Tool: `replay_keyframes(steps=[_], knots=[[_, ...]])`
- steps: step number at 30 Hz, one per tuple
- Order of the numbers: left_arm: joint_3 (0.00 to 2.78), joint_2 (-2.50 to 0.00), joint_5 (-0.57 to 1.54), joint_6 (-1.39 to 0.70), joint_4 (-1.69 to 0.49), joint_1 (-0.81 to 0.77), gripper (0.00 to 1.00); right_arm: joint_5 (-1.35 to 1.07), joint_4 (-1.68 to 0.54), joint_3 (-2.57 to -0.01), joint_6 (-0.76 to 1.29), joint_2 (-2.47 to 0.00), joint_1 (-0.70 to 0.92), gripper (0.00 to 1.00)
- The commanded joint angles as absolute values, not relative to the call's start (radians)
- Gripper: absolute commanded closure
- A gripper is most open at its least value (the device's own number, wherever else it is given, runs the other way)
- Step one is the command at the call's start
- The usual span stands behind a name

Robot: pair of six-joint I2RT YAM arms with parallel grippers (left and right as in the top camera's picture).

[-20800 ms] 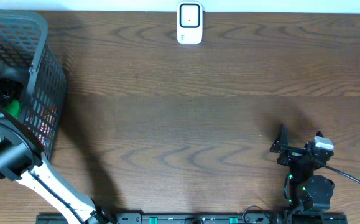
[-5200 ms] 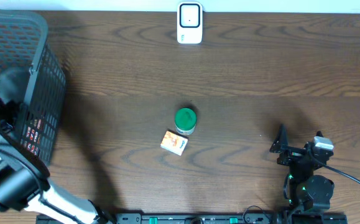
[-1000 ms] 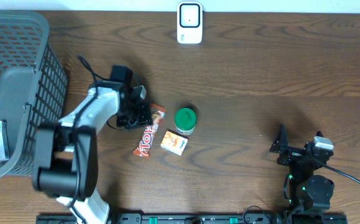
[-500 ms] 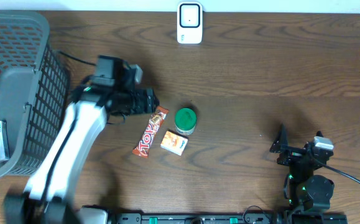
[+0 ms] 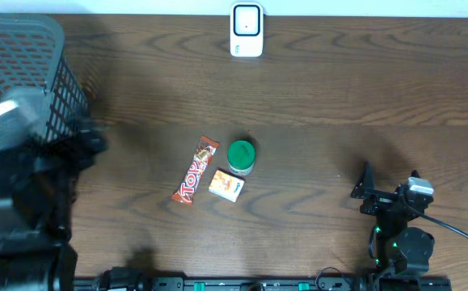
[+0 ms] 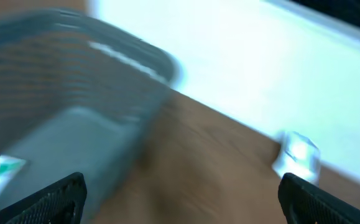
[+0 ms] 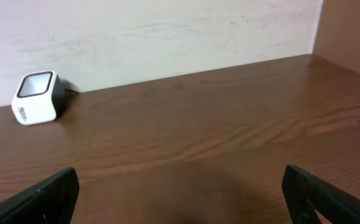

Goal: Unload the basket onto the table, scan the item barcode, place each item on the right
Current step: 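Reach the left gripper into the basket toward the white-green box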

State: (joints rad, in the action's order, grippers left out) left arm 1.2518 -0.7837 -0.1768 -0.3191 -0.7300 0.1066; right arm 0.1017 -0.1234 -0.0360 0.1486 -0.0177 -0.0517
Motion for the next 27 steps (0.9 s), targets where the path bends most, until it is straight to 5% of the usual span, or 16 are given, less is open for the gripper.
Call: replay_keyframes(steps=[1,15,27], knots=[[1.257,-0.804,-0.286,-0.381,-0.739,0.207,0.01,0.100,-0.124,-0.032,0.141,-0.014,-0.052,0.01],[1.257,-1.008,-0.277,-0.485,-0.782,0.680,0.01,0.100,-0.124,-0.032,0.141,-0.014,-0.052,0.01],[1.257,-1.198,-0.290,-0.451,-0.867,0.796,0.02,0.100,-0.124,-0.032,0.141,-0.014,-0.052,0.01]])
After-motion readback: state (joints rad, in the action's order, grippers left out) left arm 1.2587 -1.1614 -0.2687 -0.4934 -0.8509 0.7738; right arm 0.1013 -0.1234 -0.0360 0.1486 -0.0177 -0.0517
